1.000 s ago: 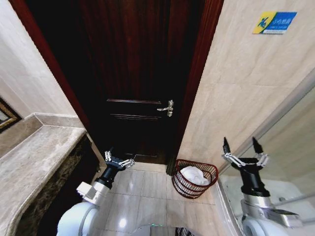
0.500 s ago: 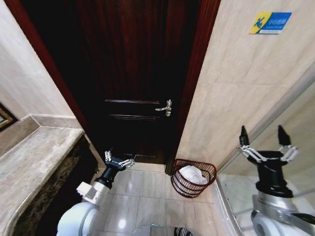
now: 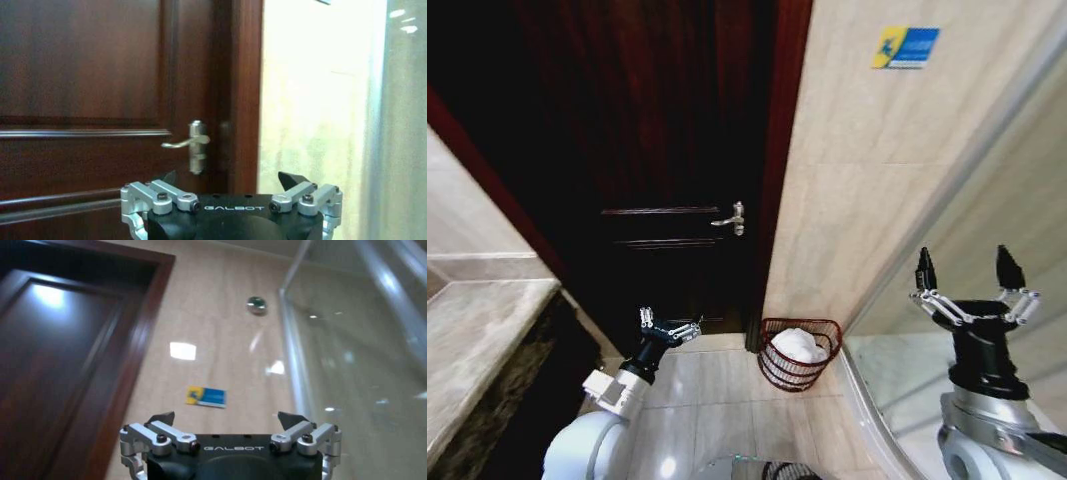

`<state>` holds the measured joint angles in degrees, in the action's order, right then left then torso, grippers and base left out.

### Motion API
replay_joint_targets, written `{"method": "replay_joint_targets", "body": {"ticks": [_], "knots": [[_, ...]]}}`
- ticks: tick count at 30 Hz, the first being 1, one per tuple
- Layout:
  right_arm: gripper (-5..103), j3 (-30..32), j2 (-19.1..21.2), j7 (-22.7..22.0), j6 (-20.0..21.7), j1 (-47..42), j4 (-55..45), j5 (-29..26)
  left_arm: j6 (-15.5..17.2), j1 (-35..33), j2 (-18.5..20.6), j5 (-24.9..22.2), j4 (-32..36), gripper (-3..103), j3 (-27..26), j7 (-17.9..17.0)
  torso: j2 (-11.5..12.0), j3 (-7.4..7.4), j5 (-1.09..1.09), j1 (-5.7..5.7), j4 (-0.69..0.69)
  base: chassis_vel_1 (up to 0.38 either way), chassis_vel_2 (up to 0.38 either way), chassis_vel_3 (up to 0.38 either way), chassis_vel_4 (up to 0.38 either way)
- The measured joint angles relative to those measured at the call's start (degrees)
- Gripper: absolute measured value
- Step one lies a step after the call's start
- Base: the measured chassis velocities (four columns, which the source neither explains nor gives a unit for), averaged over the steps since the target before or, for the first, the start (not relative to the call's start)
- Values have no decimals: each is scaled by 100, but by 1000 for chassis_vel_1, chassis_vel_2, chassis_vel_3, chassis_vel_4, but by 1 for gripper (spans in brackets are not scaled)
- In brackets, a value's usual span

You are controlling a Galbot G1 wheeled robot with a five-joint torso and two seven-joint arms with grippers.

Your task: Discard the used towel into the hamper.

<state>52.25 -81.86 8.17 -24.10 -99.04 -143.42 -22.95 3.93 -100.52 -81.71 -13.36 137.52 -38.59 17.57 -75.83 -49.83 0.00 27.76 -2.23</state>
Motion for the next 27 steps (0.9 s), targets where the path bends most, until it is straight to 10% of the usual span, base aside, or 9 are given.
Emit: {"method": "replay_joint_targets", "body": {"ticks": [27], "knots": [[100,-203,-195,-237,189,78,12,223,0,0,0,0,0,100,0,0,0,0,0,0,0,-127,-131,-121,-126]]}}
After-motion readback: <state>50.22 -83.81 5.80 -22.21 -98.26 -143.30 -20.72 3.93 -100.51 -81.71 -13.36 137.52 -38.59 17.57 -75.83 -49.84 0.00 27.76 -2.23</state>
